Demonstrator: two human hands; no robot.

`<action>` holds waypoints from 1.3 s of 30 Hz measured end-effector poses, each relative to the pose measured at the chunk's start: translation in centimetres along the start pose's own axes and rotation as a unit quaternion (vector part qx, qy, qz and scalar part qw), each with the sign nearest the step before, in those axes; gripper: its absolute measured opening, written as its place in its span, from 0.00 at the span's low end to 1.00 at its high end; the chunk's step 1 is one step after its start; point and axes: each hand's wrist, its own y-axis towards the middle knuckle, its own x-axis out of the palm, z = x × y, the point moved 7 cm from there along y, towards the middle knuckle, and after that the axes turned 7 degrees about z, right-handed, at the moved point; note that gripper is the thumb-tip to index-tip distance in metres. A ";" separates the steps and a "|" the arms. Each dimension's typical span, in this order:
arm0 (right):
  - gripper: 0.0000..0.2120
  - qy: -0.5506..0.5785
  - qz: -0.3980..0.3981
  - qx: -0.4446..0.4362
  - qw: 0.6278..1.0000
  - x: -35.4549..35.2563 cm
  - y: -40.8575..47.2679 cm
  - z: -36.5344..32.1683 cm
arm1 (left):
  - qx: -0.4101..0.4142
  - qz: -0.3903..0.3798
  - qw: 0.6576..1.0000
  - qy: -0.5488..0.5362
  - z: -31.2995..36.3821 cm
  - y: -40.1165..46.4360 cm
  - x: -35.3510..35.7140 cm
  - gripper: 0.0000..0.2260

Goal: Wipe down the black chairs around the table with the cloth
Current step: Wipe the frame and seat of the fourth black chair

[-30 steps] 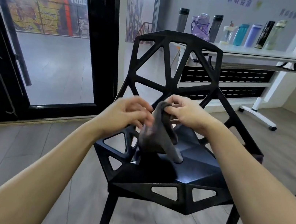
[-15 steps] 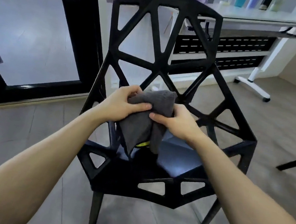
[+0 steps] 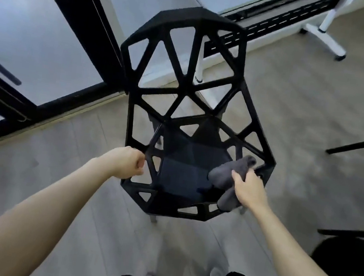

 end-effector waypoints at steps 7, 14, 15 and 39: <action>0.27 -0.111 -0.076 -0.015 0.991 -3.2 -5.9 -6.4 | 0.037 -0.029 0.990 0.132 1.4 -5.0 -10.9 0.11; 0.20 -0.182 -0.111 -0.021 0.977 -2.3 -4.9 -13.7 | 0.143 0.092 0.970 0.172 -1.4 2.9 -22.9 0.12; 0.23 -0.177 -0.109 -0.009 0.978 -2.0 -4.4 -14.4 | 0.147 0.128 0.968 0.159 -2.7 5.2 -24.5 0.13; 0.12 0.017 0.098 0.302 0.948 13.7 -21.5 -20.6 | -0.033 -0.094 0.792 -0.602 -11.1 20.0 -20.5 0.34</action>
